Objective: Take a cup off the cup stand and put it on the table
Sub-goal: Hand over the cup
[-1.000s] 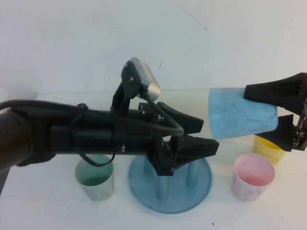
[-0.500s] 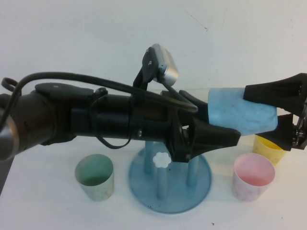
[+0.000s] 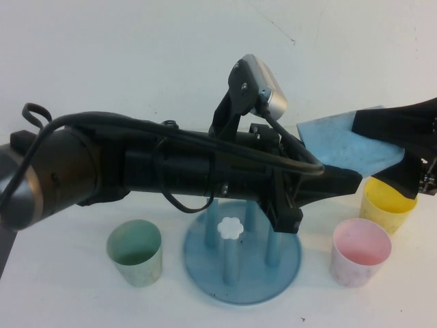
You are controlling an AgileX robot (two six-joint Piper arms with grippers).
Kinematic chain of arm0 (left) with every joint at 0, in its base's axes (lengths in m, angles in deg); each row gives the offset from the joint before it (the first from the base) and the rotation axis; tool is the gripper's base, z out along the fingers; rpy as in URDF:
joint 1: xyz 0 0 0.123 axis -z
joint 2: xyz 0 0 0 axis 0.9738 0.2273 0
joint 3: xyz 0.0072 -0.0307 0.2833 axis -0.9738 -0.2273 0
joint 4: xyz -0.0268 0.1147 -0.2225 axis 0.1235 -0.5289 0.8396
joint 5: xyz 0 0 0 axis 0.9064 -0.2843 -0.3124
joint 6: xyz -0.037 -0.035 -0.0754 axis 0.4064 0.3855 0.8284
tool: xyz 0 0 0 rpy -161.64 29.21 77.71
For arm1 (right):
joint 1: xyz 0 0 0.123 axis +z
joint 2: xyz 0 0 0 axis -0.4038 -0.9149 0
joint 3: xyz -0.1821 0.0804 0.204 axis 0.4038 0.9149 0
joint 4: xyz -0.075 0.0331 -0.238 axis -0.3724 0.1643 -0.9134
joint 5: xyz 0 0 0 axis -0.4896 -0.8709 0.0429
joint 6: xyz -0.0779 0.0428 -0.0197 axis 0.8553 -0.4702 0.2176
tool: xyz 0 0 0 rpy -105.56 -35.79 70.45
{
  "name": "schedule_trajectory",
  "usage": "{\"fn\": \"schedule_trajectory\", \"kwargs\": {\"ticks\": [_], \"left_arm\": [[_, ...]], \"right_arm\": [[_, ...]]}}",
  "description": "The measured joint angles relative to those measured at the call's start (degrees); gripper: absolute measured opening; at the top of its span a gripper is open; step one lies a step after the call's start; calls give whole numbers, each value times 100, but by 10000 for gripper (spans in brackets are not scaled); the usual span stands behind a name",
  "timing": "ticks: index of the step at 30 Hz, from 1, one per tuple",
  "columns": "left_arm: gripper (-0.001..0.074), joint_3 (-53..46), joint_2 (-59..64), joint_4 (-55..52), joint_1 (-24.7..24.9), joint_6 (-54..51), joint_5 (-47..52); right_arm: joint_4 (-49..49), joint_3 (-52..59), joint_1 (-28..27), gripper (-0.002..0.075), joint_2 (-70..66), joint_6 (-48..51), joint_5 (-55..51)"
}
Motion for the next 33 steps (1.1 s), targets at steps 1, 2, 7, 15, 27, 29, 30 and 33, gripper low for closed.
{"fn": "schedule_trajectory", "kwargs": {"ticks": [1,2,7,15,27,29,30,33], "left_arm": [[66,0,0,0,11,29,21],[56,0,0,0,11,29,21],[55,0,0,0,23,29,21],[55,0,0,0,23,29,9],[55,0,0,-10,23,-26,-2],[55,0,0,-9,23,-47,-25],[55,0,0,-23,23,-73,-25],[55,0,0,-34,23,-104,-47]], "right_arm": [[14,0,0,606,0,86,-10],[24,0,0,606,0,131,-10],[36,-11,0,606,0,168,-10],[36,-11,0,606,0,275,-10],[57,-11,0,605,0,578,-33],[69,-11,0,605,0,712,-35],[80,-11,0,605,0,769,-35],[80,-11,0,605,0,899,-35]]}}
